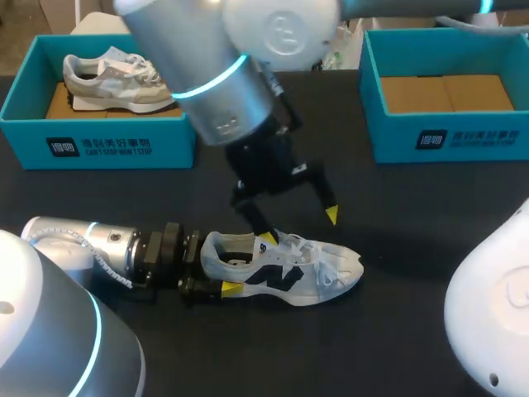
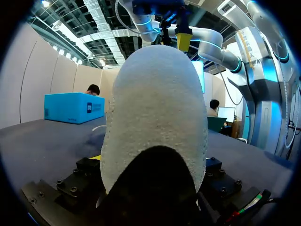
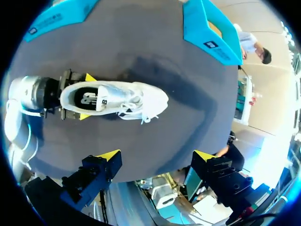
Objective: Take the shoe out of the shoebox, open the shoe tongue, remove and reinsert the insole, then place the shoe into the shoebox
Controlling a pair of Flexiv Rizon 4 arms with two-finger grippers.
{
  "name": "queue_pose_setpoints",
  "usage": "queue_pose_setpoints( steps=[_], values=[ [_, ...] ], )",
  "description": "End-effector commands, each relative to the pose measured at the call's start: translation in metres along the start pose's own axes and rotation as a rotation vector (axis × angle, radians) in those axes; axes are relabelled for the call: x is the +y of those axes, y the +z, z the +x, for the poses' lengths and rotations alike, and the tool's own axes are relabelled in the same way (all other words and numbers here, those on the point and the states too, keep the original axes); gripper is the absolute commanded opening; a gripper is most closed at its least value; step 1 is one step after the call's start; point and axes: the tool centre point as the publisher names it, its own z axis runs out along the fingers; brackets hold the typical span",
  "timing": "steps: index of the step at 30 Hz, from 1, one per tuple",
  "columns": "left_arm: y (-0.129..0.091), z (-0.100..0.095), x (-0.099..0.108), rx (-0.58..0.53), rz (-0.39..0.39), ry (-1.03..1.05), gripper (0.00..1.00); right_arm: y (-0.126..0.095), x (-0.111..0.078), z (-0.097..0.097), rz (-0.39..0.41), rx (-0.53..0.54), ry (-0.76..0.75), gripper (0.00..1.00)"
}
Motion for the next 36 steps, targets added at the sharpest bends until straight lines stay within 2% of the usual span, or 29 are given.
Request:
queue_pose_setpoints(
  steps=[1, 8, 9, 12, 15, 20, 28, 36],
  values=[
    [0.0, 0.0, 0.0, -0.004, 0.001, 0.0, 0.0, -0.001, 0.003, 0.01, 0.049, -0.196, 0.001, 1.0],
    [0.0, 0.0, 0.0, -0.004, 0.001, 0.0, 0.0, -0.001, 0.003, 0.01, 0.049, -0.196, 0.001, 1.0],
    [0.0, 0.0, 0.0, -0.004, 0.001, 0.0, 0.0, -0.003, 0.004, 0.014, 0.005, -0.184, -0.001, 1.0],
    [0.0, 0.0, 0.0, -0.004, 0.001, 0.0, 0.0, -0.005, 0.009, 0.03, -0.059, -0.171, 0.062, 1.0],
    [0.0, 0.0, 0.0, -0.004, 0.001, 0.0, 0.0, -0.004, 0.017, 0.042, -0.081, -0.154, 0.095, 1.0],
    [0.0, 0.0, 0.0, -0.004, 0.001, 0.0, 0.0, -0.002, 0.023, 0.049, -0.073, -0.137, 0.144, 1.0],
    [0.0, 0.0, 0.0, -0.004, 0.001, 0.0, 0.0, 0.016, 0.032, 0.068, -0.174, -0.011, 0.16, 1.0],
    [0.0, 0.0, 0.0, -0.004, 0.001, 0.0, 0.0, 0.033, 0.041, 0.078, -0.229, 0.004, 0.165, 1.0]
  ],
)
